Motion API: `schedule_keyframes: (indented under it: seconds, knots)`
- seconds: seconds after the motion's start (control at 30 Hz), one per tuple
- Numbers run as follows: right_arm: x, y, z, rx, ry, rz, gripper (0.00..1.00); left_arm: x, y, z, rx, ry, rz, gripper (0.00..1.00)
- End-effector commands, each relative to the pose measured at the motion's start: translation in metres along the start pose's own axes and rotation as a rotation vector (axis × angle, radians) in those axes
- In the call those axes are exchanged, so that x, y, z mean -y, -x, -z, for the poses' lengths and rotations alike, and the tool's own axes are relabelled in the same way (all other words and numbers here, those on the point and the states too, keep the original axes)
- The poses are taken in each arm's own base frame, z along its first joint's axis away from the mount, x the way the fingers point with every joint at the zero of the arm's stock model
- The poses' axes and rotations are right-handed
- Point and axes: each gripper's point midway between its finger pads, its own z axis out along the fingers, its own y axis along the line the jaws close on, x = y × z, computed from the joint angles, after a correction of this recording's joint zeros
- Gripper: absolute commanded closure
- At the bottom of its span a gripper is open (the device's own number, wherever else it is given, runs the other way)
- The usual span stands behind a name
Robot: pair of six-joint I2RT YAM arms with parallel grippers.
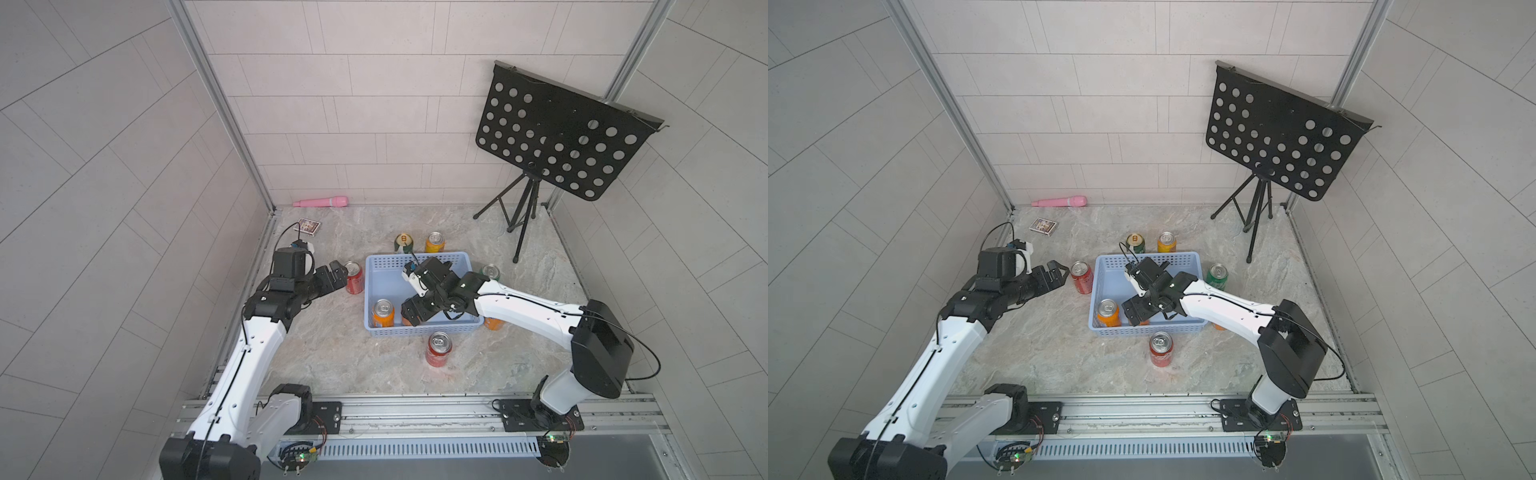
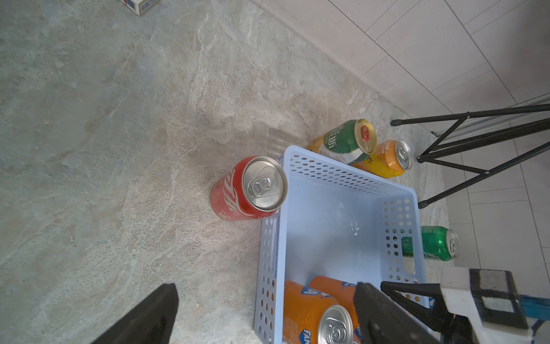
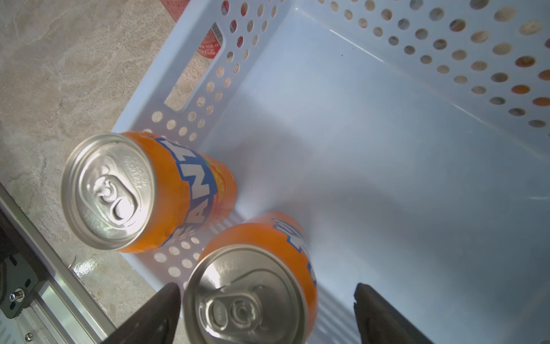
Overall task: Take out the drinks from the basket
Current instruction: Pick up the drink from the basket.
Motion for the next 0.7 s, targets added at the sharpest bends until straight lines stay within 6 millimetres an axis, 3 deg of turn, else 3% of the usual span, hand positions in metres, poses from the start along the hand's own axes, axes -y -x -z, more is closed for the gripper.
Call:
schedule_keyframes:
  seconds: [0.0, 0.33, 0.67]
  knots:
    - [0.000, -0.005, -0.005, -0.032, -0.010, 0.011, 0.06, 0.006, 0.004, 0.004, 0.009, -0.018, -0.015, 0.00]
    - [0.001, -0.011, -0.023, -0.069, -0.015, 0.000, 0.10, 0.006, 0.004, 0.006, 0.016, -0.016, -0.016, 0.00]
    - [0.005, -0.014, -0.026, -0.073, -0.040, -0.041, 0.20, 0.009, 0.002, 0.005, 0.003, -0.035, -0.016, 0.00]
